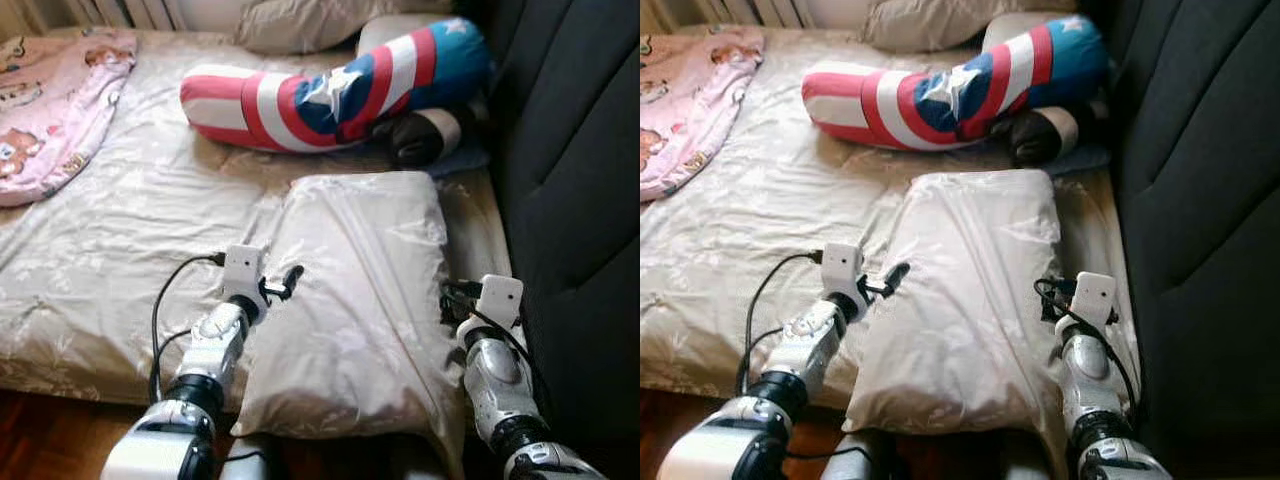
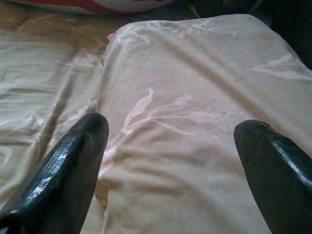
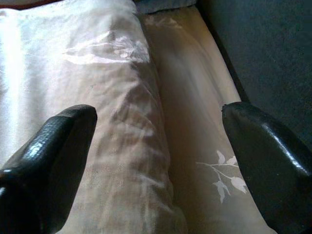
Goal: Clean up the room
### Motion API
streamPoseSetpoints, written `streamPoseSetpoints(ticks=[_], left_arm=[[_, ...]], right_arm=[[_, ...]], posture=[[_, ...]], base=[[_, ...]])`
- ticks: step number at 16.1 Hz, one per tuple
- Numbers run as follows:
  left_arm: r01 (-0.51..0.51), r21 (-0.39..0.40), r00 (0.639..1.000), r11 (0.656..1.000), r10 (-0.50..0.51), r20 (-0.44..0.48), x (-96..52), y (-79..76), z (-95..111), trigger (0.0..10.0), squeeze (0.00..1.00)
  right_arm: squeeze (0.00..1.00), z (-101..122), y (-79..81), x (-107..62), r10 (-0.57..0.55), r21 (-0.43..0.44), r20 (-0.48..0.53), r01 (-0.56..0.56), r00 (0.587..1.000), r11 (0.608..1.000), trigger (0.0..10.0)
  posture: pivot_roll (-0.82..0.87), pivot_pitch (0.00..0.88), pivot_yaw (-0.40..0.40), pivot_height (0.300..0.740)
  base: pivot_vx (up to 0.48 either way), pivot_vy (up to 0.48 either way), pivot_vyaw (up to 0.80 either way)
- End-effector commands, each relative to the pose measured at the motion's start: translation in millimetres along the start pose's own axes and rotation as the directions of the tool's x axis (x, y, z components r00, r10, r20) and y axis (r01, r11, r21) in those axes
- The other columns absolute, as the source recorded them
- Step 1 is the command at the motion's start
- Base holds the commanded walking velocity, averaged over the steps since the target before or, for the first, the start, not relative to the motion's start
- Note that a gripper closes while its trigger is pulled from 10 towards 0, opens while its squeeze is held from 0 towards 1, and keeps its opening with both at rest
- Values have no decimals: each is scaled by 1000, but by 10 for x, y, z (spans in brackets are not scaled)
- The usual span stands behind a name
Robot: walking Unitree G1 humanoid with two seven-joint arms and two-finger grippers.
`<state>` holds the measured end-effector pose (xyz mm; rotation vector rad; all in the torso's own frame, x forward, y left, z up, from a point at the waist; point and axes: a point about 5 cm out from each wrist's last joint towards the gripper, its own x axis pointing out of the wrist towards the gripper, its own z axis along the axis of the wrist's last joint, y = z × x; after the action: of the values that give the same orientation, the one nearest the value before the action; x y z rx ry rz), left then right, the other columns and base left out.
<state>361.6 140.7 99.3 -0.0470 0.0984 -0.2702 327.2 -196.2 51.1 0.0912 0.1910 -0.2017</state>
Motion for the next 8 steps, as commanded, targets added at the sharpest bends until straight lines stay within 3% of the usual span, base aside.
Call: streamPoseSetpoints(ticks=[1,2,3,8], left_arm=[[-14,-18,1000,1000,14,5,0,41,7,10000,1000],[-22,-56,1000,998,23,7,7,49,11,10000,1000],[0,-69,1000,998,1,2,18,17,3,10000,1000],[10,-110,1000,994,-10,0,12,-19,-39,10000,1000]], right_arm=[[1000,-76,12,-16,11,16,-46,-10,999,1000,10000],[1000,-107,44,-27,44,26,-62,-42,997,999,10000],[1000,-141,12,-40,34,-16,-76,-35,996,999,10000],[1000,-127,-119,-46,30,7,-64,-29,997,1000,10000]], posture=[[-9,199,11,660],[-4,197,12,660],[-6,199,14,660],[-14,242,-3,660]], base=[[0,0,0],[0,0,0],[0,0,0],[0,0,0]])
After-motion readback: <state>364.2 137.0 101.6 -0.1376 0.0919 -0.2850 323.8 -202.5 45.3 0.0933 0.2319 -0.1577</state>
